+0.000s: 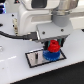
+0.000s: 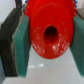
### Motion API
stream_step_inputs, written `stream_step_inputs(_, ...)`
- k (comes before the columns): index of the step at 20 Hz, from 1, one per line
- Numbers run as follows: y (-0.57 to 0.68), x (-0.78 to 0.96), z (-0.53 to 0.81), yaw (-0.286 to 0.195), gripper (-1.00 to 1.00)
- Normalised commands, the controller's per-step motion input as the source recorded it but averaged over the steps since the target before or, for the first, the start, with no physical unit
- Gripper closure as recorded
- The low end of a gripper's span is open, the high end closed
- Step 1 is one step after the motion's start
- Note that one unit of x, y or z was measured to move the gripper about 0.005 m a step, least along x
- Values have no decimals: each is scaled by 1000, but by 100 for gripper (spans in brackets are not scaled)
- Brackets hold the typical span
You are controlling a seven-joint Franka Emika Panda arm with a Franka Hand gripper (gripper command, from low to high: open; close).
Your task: Insert the blue gear onto the right peg, followed by the red gear
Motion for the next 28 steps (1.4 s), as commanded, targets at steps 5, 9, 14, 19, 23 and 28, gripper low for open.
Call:
stream_step_inputs(5, 15, 239, 143, 0, 100)
stream_step_inputs(9, -60, 53, 164, 0, 100)
stream_step_inputs(14, -49, 58, 328, 0, 100)
stream_step_inputs(19, -17, 281, 134, 0, 100)
stream_step_inputs(23, 0, 256, -20, 0, 100)
stream_step_inputs(28, -38, 369, 13, 0, 100)
